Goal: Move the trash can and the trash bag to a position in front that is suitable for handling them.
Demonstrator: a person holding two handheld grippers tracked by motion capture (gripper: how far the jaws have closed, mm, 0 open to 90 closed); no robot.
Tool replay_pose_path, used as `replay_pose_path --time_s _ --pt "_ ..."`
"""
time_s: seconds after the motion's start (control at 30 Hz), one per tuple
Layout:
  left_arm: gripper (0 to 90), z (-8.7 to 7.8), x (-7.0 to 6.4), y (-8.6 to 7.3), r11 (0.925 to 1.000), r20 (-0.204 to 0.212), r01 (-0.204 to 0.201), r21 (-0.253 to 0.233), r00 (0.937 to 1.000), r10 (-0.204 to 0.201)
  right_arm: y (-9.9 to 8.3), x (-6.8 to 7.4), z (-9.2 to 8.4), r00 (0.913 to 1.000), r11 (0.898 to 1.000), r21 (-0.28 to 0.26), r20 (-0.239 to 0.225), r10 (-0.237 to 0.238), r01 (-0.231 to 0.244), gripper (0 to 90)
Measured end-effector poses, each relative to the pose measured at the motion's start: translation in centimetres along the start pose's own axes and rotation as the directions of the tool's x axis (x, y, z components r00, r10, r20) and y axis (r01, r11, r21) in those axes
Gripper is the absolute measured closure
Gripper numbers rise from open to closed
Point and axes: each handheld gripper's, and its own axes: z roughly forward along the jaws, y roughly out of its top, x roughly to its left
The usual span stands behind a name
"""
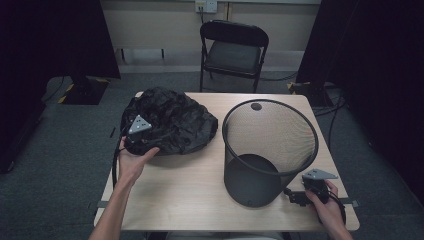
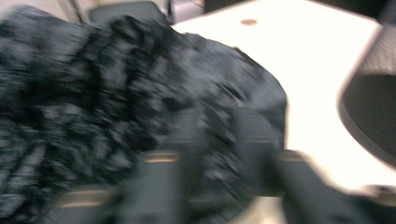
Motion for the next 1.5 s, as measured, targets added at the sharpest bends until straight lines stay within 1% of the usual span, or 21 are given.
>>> replay_pose_path --time_s 0.07,0.13,0.17,0.2,0.23,0.27,0.3,0.33,0.4,0.43,0.5,0.67,0.8,0.87,0.97,1.07,1.27,1.33,1.4,1.43,1.5 --pt "33.0 0.7 0.6 0.1 0.9996 0.006 0.016 0.021 0.9999 -0.016 0.0 0.0 0.0 1.0000 1.000 0.001 -0.002 0.001 -0.001 8.3" --pt "23.5 1.6 1.2 -0.1 0.9981 0.009 0.035 0.050 0.9993 -0.036 0.0 0.0 0.0 1.0000 1.000 0.001 -0.003 -0.001 0.001 8.3" --pt "20.8 2.0 1.5 -0.4 0.9965 0.012 0.052 0.065 0.9985 -0.053 0.0 0.0 0.0 1.0000 1.000 0.001 -0.003 -0.001 0.001 8.3" --pt "20.2 2.3 1.6 -0.6 0.9952 0.019 0.058 0.079 0.9981 -0.059 0.0 0.0 0.0 1.0000 1.000 0.001 -0.004 0.000 0.000 8.3" --pt "20.3 2.6 1.6 -0.8 0.9942 0.014 0.056 0.092 0.9982 -0.058 0.0 0.0 0.0 1.0000 1.000 0.001 -0.004 0.000 0.000 8.3" --pt "23.2 2.8 1.5 -0.9 0.9930 0.012 0.049 0.108 0.9987 -0.050 0.0 0.0 0.0 1.0000 1.000 0.001 -0.004 0.000 0.000 8.3" --pt "34.6 2.9 1.5 -1.1 0.9925 0.028 0.038 0.116 0.9988 -0.042 0.0 0.0 0.0 1.0000 1.000 0.001 -0.004 0.000 0.000 8.3" --pt "51.0 2.9 1.3 -1.2 0.9922 0.042 0.028 0.121 0.9985 -0.033 0.0 0.0 0.0 1.0000 1.000 0.001 -0.004 -0.001 0.001 8.3" --pt "71.8 2.7 1.0 -1.4 0.9922 0.069 0.008 0.125 0.9975 -0.016 0.0 0.0 0.0 1.0000 1.000 0.001 -0.004 -0.001 0.001 8.3" --pt "78.9 2.5 0.8 -1.4 0.9923 0.074 0.002 0.124 0.9972 -0.011 0.0 0.0 0.0 1.0000 1.000 0.001 -0.004 0.000 0.000 8.3" --pt "86.9 2.1 0.4 -1.6 0.9937 0.090 0.000 0.112 0.9959 -0.010 0.0 0.0 0.0 1.0000 1.000 0.001 -0.004 -0.001 0.001 8.3" --pt "88.9 0.7 -1.4 -2.0 0.9944 0.123 -0.041 0.098 0.9920 0.029 0.0 0.0 0.0 1.0000 1.000 0.001 -0.004 -0.001 0.001 8.3" --pt "88.9 -1.1 -2.6 -2.4 0.9969 0.140 -0.040 0.069 0.9897 0.030 0.0 0.0 0.0 1.0000 1.000 0.001 -0.004 -0.001 0.001 8.3" --pt "88.9 -1.9 -3.2 -2.9 0.9957 0.150 -0.059 0.071 0.9875 0.048 0.0 0.0 0.0 1.0000 1.000 0.001 -0.004 -0.001 0.001 8.3" --pt "88.9 -3.1 -4.1 -3.8 0.9967 0.176 -0.051 0.064 0.9836 0.039 0.0 0.0 0.0 1.0000 1.000 0.001 -0.004 -0.001 0.001 8.3" --pt "88.8 -4.1 -4.9 -4.5 0.9953 0.182 -0.068 0.069 0.9818 0.054 0.0 0.0 0.0 1.0000 1.000 0.001 -0.004 -0.001 0.001 8.3" --pt "88.3 -6.4 -6.8 -5.9 0.9935 0.224 -0.089 0.071 0.9721 0.071 0.1 0.0 0.1 1.0000 1.000 0.001 -0.003 -0.001 0.001 8.2" --pt "88.3 -7.0 -7.4 -6.3 0.9943 0.243 -0.088 0.060 0.9673 0.071 0.1 0.1 0.1 1.0000 1.000 0.001 -0.004 -0.001 0.001 8.1" --pt "88.1 -7.7 -8.2 -6.6 0.9935 0.259 -0.098 0.057 0.9626 0.080 0.1 0.1 0.1 1.0000 1.000 0.001 -0.002 0.000 0.000 8.1" --pt "87.6 -8.0 -8.6 -6.8 0.9931 0.259 -0.102 0.058 0.9623 0.084 0.1 0.1 0.1 1.0000 1.000 0.001 -0.002 0.000 0.000 8.1" --pt "87.4 -8.5 -9.3 -7.2 0.9920 0.268 -0.109 0.064 0.9594 0.088 0.1 0.1 0.1 1.0000 1.000 0.001 -0.002 0.000 0.000 8.1"
